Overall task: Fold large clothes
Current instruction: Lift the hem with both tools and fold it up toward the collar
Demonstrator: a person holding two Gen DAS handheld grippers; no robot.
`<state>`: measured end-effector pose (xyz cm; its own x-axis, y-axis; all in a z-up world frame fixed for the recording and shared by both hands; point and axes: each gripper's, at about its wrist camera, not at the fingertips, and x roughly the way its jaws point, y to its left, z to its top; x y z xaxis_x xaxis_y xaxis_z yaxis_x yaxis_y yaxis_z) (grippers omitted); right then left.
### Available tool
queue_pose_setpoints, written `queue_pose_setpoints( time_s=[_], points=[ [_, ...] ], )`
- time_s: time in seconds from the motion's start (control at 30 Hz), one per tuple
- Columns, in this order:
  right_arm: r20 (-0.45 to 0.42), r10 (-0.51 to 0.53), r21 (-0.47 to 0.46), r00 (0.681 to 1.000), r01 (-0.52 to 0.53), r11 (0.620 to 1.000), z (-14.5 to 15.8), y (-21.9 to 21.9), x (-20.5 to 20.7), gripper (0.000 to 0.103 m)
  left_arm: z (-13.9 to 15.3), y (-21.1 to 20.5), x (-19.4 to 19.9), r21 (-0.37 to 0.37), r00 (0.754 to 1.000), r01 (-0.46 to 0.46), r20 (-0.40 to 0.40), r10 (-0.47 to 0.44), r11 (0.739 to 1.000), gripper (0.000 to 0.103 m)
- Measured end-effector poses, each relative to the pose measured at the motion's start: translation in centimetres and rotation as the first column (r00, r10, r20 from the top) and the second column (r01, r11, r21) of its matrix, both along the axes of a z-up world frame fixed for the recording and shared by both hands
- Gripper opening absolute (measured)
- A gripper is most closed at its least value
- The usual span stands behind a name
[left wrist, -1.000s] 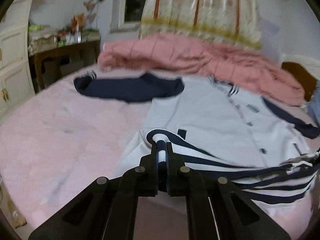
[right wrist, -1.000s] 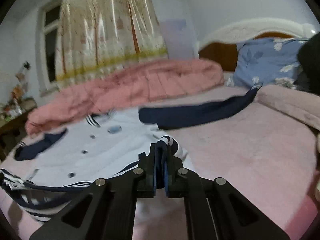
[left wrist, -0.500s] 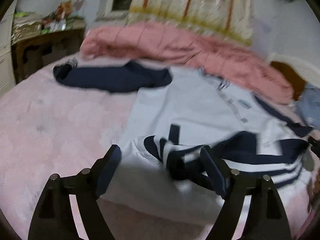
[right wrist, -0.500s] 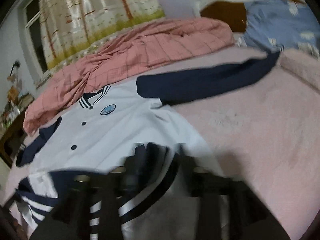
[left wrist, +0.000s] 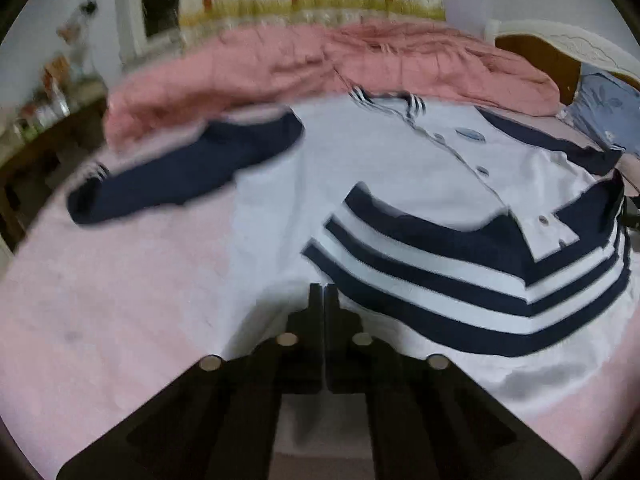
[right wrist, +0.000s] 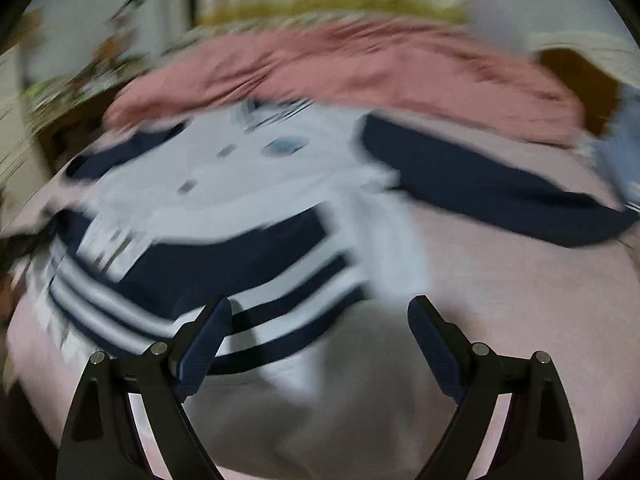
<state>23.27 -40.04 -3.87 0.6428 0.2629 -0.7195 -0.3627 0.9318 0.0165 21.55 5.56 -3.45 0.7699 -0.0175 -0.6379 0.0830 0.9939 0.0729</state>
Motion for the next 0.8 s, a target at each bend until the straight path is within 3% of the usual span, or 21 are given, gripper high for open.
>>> queue_pose_setpoints(
  time_s=[0.07,0.1,0.13,0.17,0.23,0.33,0.37,0.43,0.47,0.53,0.6,0.7,0.77,0.8],
  points=[
    [0.071,-0.017,-0.115,0.997,0.025,0.993,-0.4,1.2,0.1,0.057,1.8,0.8,-1.1,0.009,0.991,-0.071,0.116,0.069,0.997,0.000],
    [0.099,-0.051,-0.130,0.994,0.063,0.990,-0.2,1.3,0.2,0.021,2.7,1.3,-1.6,0.015,0.980,-0.113,0.166,0.109,0.994,0.000],
    [0.136,-0.104,-0.073,0.985,0.115,0.991,0.5,0.7,-0.1,0.014,3.4,2.0,-2.0,0.010,0.968,-0.144,0.208,0.139,0.990,0.000],
    [0.193,-0.162,0.021,0.968,0.161,0.987,1.6,-0.3,-0.7,0.014,4.0,2.6,-2.0,-0.005,0.962,-0.153,0.228,0.150,0.988,0.000],
    [0.263,-0.240,0.110,0.935,0.218,0.970,3.2,-1.3,-1.6,0.014,4.4,3.8,-1.4,-0.054,0.969,-0.126,0.206,0.135,0.991,0.000],
    [0.276,-0.255,0.103,0.927,0.235,0.966,4.0,-1.1,-1.0,0.014,4.1,4.9,-0.7,-0.183,0.986,-0.012,0.163,0.043,0.983,0.004],
    [0.271,-0.262,0.081,0.926,0.249,0.965,3.8,-0.8,-0.5,0.014,3.9,4.9,-0.5,-0.222,0.989,0.019,0.147,0.014,0.975,0.013],
    [0.239,-0.301,0.028,0.923,0.304,0.952,2.6,-0.3,1.1,0.014,3.3,4.5,0.2,-0.263,0.994,0.043,0.109,-0.014,0.964,0.078],
    [0.213,-0.320,0.020,0.923,0.324,0.946,2.0,-0.1,1.8,0.014,2.8,4.2,0.6,-0.269,0.995,0.057,0.100,-0.031,0.961,0.080],
    [0.140,-0.344,0.000,0.929,0.347,0.938,0.5,0.0,3.6,0.014,1.8,3.0,1.8,-0.284,0.991,0.133,0.040,-0.127,0.949,0.079],
    [0.085,-0.337,-0.020,0.938,0.339,0.940,-0.7,0.3,4.8,0.014,0.5,1.5,3.4,-0.273,0.984,0.149,-0.050,-0.169,0.950,0.079],
    [0.067,-0.324,-0.005,0.944,0.325,0.946,-1.3,0.1,4.6,0.015,-1.5,-0.7,5.8,-0.149,0.977,0.125,-0.155,-0.148,0.981,0.077],
    [0.046,-0.300,0.024,0.953,0.299,0.954,-1.4,-0.3,4.2,0.021,-2.0,-1.4,6.7,-0.105,0.977,0.084,-0.187,-0.103,0.991,0.062],
    [0.029,-0.301,0.024,0.953,0.300,0.954,-1.6,-0.4,4.4,0.025,-1.9,-1.6,6.6,-0.086,0.983,0.066,-0.168,-0.079,0.994,0.027]
  ],
)
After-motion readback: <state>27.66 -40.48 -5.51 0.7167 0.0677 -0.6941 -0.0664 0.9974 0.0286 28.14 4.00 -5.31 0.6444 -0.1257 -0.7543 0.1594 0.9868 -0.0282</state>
